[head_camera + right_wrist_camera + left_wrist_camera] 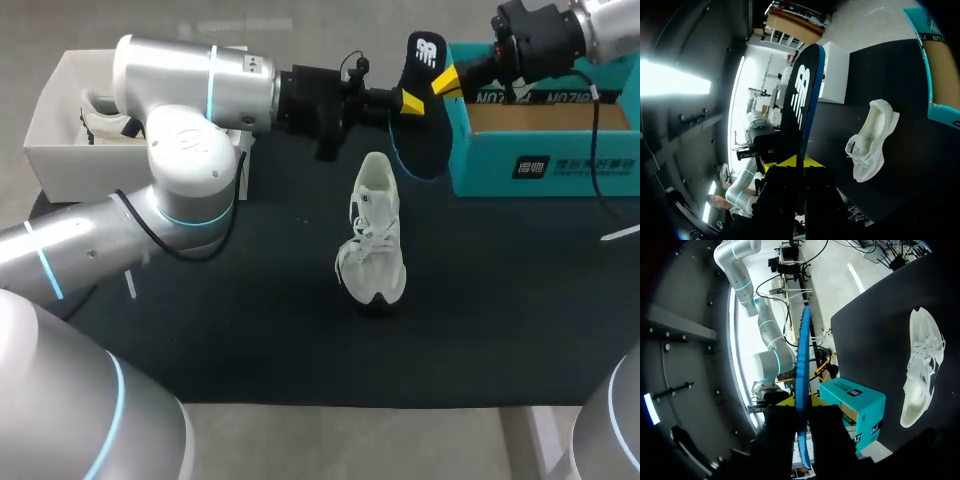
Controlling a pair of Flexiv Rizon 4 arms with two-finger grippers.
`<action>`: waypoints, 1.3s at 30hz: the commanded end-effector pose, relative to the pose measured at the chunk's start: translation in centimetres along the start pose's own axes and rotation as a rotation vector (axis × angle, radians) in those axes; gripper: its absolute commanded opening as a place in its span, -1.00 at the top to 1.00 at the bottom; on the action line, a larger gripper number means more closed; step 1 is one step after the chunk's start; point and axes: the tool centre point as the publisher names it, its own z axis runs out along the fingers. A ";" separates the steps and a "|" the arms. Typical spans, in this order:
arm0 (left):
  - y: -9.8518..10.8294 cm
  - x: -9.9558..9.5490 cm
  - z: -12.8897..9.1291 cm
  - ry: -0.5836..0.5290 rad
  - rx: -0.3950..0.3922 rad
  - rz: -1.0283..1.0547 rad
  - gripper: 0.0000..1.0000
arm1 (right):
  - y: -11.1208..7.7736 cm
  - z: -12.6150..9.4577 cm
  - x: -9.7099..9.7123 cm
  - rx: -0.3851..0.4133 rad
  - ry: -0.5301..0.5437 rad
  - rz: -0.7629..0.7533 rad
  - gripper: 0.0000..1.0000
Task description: Take the shoe out of the shoebox, open the shoe tongue, remove and reinsert the insole, then place the shoe into the shoebox
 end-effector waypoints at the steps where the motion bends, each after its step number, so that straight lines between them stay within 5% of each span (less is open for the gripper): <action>1: -0.2 0.1 0.0 0.003 -0.005 -0.003 1.00 | 0.3 0.0 0.1 -0.004 -0.009 -0.006 1.00; 2: -0.2 0.1 -0.1 0.004 -0.006 -0.005 1.00 | 0.3 0.0 0.1 -0.016 -0.020 -0.010 0.98; 4: -0.2 0.3 -0.2 0.004 -0.007 -0.009 1.00 | 0.3 -0.3 0.4 -0.057 -0.011 -0.025 -1.00; 16: 0.8 0.3 -2.4 -0.017 -0.030 -0.064 1.00 | -2.3 -1.5 2.9 -0.294 0.103 -0.178 -1.00; 26: 1.9 0.0 -3.6 -0.047 0.022 -0.166 1.00 | -4.9 -1.3 3.7 -0.298 0.148 -0.248 -1.00; 39: 2.1 0.0 -3.7 -0.031 0.022 -0.192 1.00 | -5.4 -1.0 3.8 -0.302 0.134 -0.272 -1.00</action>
